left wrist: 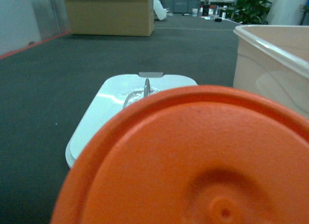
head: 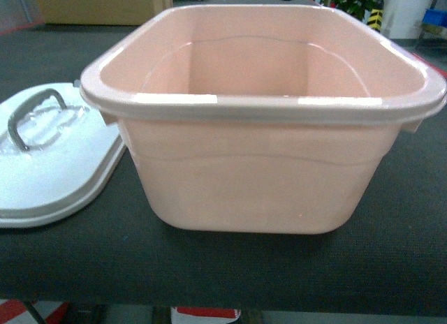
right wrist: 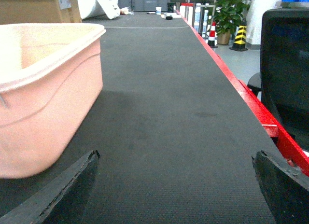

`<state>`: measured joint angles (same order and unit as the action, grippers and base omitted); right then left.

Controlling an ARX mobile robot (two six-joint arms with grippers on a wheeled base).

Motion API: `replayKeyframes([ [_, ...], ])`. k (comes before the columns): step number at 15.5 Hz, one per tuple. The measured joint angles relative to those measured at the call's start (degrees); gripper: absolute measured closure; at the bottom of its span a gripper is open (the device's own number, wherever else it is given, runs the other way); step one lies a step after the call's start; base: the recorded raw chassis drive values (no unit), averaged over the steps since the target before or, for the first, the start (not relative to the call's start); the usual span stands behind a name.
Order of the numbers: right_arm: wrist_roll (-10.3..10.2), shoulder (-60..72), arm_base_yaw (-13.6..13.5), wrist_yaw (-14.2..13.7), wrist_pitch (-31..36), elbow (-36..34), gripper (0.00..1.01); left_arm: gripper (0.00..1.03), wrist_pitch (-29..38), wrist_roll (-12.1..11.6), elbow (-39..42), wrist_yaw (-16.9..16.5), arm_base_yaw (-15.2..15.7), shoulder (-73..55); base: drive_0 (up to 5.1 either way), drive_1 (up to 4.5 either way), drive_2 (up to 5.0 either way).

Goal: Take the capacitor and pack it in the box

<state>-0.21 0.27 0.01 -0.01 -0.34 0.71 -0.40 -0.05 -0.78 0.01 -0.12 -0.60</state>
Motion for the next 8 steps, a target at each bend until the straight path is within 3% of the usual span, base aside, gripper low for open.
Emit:
replayKeyframes([
  [8,0.0,0.0,0.0,-0.1,-0.1,0.0,0.03,0.60,0.0,0.0,0.0,0.1,0.0,0.0,0.0,0.00,0.0],
])
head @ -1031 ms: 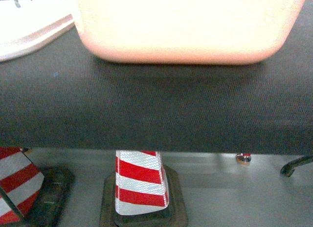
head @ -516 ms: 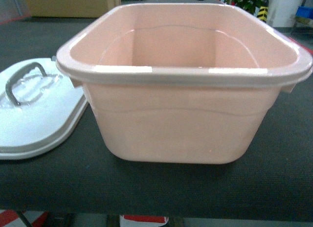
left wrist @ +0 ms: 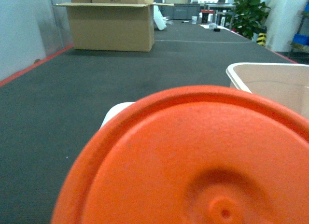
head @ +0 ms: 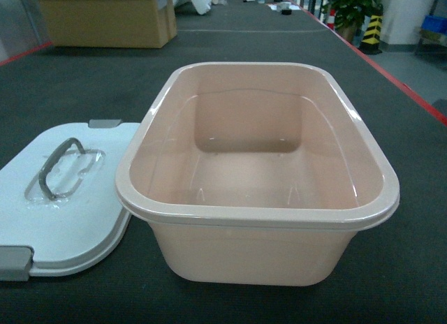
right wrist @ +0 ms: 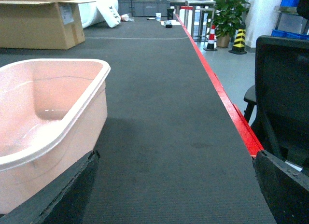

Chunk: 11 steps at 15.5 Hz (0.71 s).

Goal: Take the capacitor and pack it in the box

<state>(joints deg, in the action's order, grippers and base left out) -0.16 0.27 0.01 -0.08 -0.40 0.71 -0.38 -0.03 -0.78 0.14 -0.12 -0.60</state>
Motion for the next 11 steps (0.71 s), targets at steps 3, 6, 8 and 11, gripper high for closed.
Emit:
replayKeyframes([
  [3,0.0,0.0,0.0,0.1,0.1,0.0,0.03,0.60,0.0,0.0,0.0,-0.1,0.0,0.0,0.0,0.00,0.0],
  [6,0.0,0.0,0.0,0.1,0.1,0.0,0.03,0.60,0.0,0.0,0.0,-0.1,0.0,0.0,0.0,0.00,0.0],
  [8,0.0,0.0,0.0,0.1,0.1,0.0,0.03,0.60,0.0,0.0,0.0,-0.1,0.0,0.0,0.0,0.00,0.0],
  [11,0.0,0.0,0.0,0.1,0.1,0.0,0.03,0.60,0.0,0.0,0.0,-0.1,0.0,0.0,0.0,0.00,0.0],
])
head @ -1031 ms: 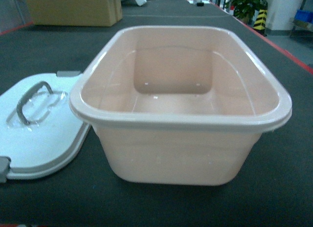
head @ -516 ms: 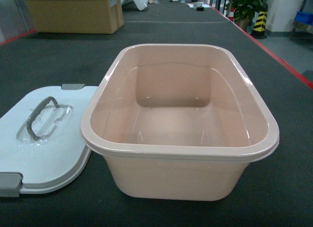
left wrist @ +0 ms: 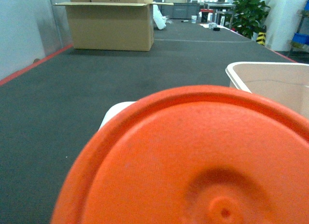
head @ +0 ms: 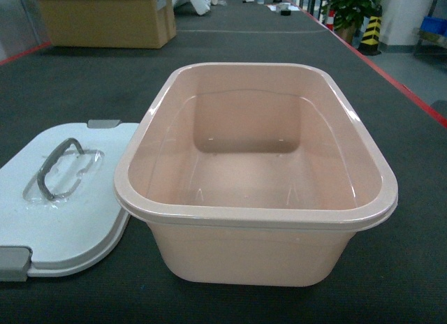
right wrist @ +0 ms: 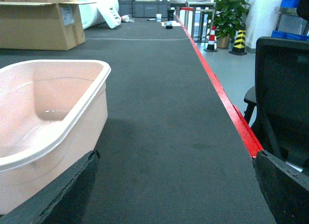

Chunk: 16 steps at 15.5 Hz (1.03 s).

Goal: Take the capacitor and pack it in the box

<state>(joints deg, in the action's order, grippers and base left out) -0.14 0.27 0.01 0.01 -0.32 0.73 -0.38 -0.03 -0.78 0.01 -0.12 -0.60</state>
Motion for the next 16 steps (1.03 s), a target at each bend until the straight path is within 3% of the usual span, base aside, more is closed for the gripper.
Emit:
replayKeyframes([
  [8,0.0,0.0,0.0,0.0,0.0,0.0,0.03,0.60,0.0,0.0,0.0,0.0,0.0,0.0,0.0,0.00,0.0],
  [9,0.0,0.0,0.0,0.0,0.0,0.0,0.03,0.60,1.5,-0.5,0.0,2.2,-1.0,-0.4,0.0,0.00,0.0],
  [10,0.0,0.0,0.0,-0.1,0.0,0.0,0.03,0.60,7.0,-1.1,0.0,7.5,-3.8,-2.8,0.0,0.00,0.0],
  [11,0.0,0.0,0.0,0.0,0.0,0.0,0.03,0.60,10.3,-1.6,0.0,9.6,-5.6,-4.6,0.0,0.00,0.0],
  [13,0.0,0.0,0.0,0.0,0.0,0.0,0.03,0.60,24.9,-3.3,0.0,17.1,-14.3,-19.0,0.0,0.00,0.0],
  [14,0.0,0.0,0.0,0.0,0.0,0.0,0.03,0.60,34.7,-4.5,-0.5,18.6,-17.5,-29.6,0.0,0.00,0.0],
  [16,0.0,0.0,0.0,0.0,0.0,0.0,0.03,0.60,54.5,-6.3,-8.2,18.8,-19.7,-51.9,0.0,0.00,0.0],
])
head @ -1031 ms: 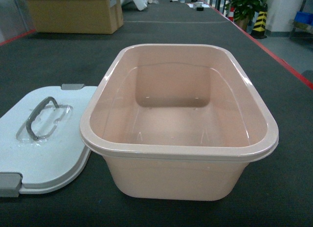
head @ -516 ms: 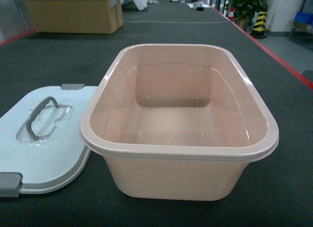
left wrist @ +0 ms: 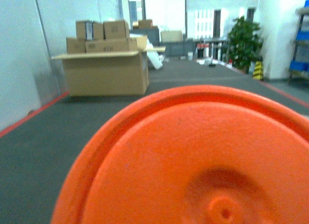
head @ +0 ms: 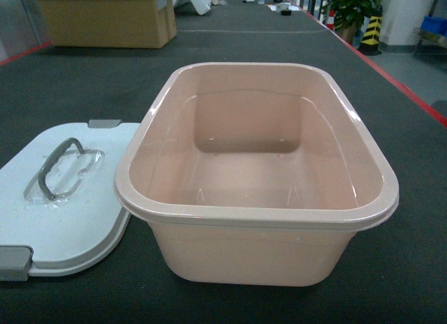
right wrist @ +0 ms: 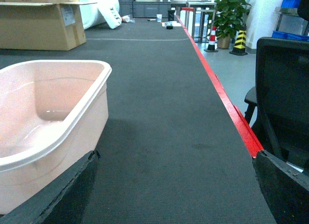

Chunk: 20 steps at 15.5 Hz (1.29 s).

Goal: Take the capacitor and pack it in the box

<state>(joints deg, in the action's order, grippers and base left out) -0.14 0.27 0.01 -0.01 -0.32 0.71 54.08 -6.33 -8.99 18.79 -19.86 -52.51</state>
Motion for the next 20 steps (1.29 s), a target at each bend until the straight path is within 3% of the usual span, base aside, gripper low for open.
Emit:
replayKeyframes([
  [1,0.0,0.0,0.0,0.0,0.0,0.0,0.03,0.60,7.2,-0.1,-6.9,-0.6,-0.7,-10.1,0.0,0.00,0.0],
  [2,0.0,0.0,0.0,0.0,0.0,0.0,0.03,0.60,9.6,-0.1,-12.5,-1.3,-1.7,-18.0,0.0,0.00,0.0],
  [5,0.0,0.0,0.0,0.0,0.0,0.0,0.03,0.60,4.2,2.6,-28.5,-2.3,-5.0,-39.6,0.0,0.00,0.0],
  [8,0.0,0.0,0.0,0.0,0.0,0.0,0.03,0.60,-0.4,7.2,-41.7,-2.5,-8.7,-50.2,0.0,0.00,0.0],
  [10,0.0,0.0,0.0,0.0,0.0,0.0,0.03,0.42,-1.0,7.8,-44.6,-2.3,-10.2,-53.4,0.0,0.00,0.0],
  [12,0.0,0.0,0.0,0.0,0.0,0.0,0.03,0.19,0.7,7.2,-43.8,-1.6,-9.4,-53.3,0.0,0.00,0.0],
  [14,0.0,0.0,0.0,0.0,0.0,0.0,0.03,0.04,3.1,4.9,-39.1,-1.0,-4.6,-49.4,0.0,0.00,0.0],
  [17,0.0,0.0,0.0,0.0,0.0,0.0,0.03,0.05,5.4,4.1,-30.6,-3.8,8.1,-39.4,0.0,0.00,0.0],
  [18,0.0,0.0,0.0,0.0,0.0,0.0,0.03,0.05,6.2,4.1,-28.5,-5.8,13.0,-39.1,0.0,0.00,0.0],
  [20,0.0,0.0,0.0,0.0,0.0,0.0,0.03,0.05,8.8,3.8,-26.3,-8.6,19.7,-45.1,0.0,0.00,0.0],
])
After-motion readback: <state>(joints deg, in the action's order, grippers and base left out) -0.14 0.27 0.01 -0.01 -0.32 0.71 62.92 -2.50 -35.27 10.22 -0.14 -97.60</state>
